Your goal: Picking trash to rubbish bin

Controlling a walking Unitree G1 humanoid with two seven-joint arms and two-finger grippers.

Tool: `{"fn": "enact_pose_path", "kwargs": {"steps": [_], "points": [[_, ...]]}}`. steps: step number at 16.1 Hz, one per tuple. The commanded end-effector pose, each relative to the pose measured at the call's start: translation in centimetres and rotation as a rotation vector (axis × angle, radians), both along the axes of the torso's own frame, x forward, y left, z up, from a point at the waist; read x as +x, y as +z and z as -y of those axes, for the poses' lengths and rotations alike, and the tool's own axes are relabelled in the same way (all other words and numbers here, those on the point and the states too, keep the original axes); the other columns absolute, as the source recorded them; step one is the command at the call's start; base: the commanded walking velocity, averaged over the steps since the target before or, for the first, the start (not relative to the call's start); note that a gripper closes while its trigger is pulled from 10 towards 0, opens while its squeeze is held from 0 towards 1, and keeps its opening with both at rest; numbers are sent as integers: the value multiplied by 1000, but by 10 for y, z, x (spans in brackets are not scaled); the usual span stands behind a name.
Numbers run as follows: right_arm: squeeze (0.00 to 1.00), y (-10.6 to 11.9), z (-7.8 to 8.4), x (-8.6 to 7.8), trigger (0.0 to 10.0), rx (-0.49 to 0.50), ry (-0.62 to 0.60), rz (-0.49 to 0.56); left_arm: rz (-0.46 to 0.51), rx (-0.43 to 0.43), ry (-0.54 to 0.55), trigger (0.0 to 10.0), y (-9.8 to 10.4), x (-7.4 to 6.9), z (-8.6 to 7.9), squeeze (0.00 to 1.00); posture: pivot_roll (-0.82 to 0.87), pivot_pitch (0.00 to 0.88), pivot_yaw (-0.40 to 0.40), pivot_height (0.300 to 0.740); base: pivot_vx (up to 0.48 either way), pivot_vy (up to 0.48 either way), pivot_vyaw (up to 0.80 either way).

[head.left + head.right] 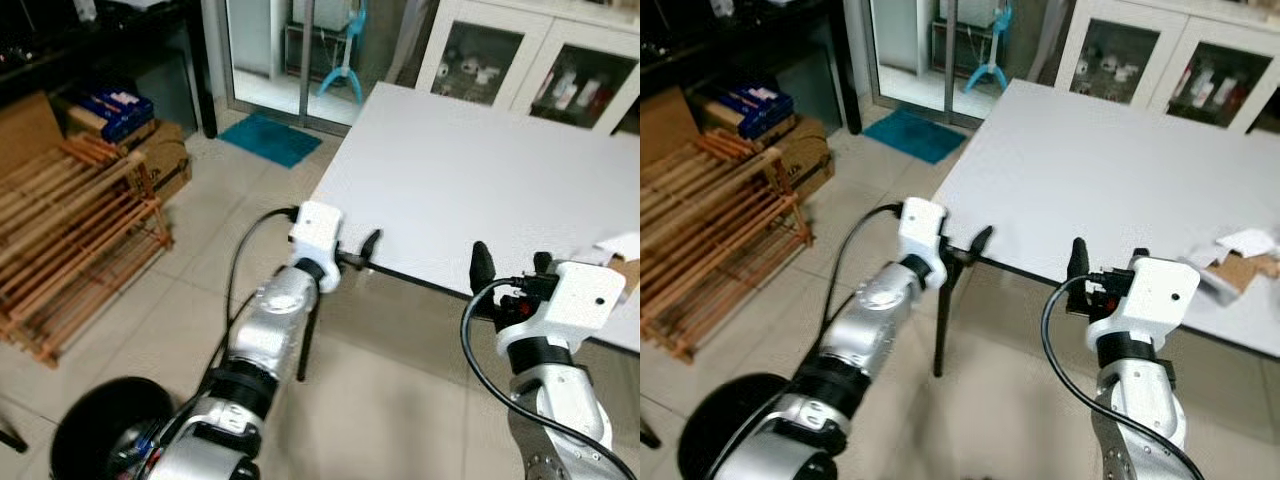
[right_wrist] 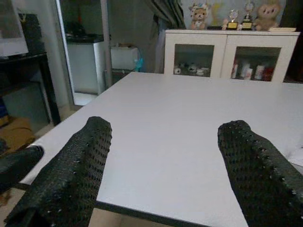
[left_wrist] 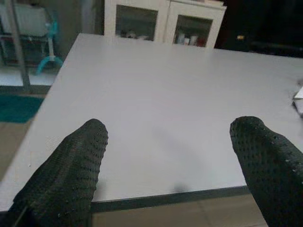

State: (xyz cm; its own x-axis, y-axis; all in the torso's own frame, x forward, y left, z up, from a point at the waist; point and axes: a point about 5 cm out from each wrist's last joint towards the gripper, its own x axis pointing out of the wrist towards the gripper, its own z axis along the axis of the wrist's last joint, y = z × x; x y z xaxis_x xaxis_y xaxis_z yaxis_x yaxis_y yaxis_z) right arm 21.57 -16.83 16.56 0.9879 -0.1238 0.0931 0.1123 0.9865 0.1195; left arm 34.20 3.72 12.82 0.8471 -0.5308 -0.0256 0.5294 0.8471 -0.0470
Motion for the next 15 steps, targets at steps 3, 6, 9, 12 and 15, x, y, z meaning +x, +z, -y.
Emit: {"fn": "enact_pose_path", "kwargs": {"steps": [3, 6, 9, 12, 15], "points": [[0, 0, -1, 2, 10000, 3, 7, 0, 1, 13, 15, 10000, 0, 3, -4, 0, 81, 35, -59, 740, 0, -456, 0], [0, 0, -1, 3, 10000, -8, 2, -1, 0, 19, 19, 10000, -1, 3, -5, 0, 83, 34, -59, 740, 0, -458, 0], [0, 1, 0, 4, 10000, -16, -7, 1, -1, 20, 21, 10000, -2, 4, -6, 0, 86, 35, -58, 740, 0, -458, 0], [0, 2, 0, 4, 10000, -19, -9, 3, -1, 25, 20, 10000, -2, 4, -6, 0, 85, 36, -56, 740, 0, -458, 0], [0, 2, -1, 4, 10000, -20, -10, 3, -3, 33, 22, 10000, -3, 4, -6, 0, 85, 39, -55, 740, 0, -458, 0]]}}
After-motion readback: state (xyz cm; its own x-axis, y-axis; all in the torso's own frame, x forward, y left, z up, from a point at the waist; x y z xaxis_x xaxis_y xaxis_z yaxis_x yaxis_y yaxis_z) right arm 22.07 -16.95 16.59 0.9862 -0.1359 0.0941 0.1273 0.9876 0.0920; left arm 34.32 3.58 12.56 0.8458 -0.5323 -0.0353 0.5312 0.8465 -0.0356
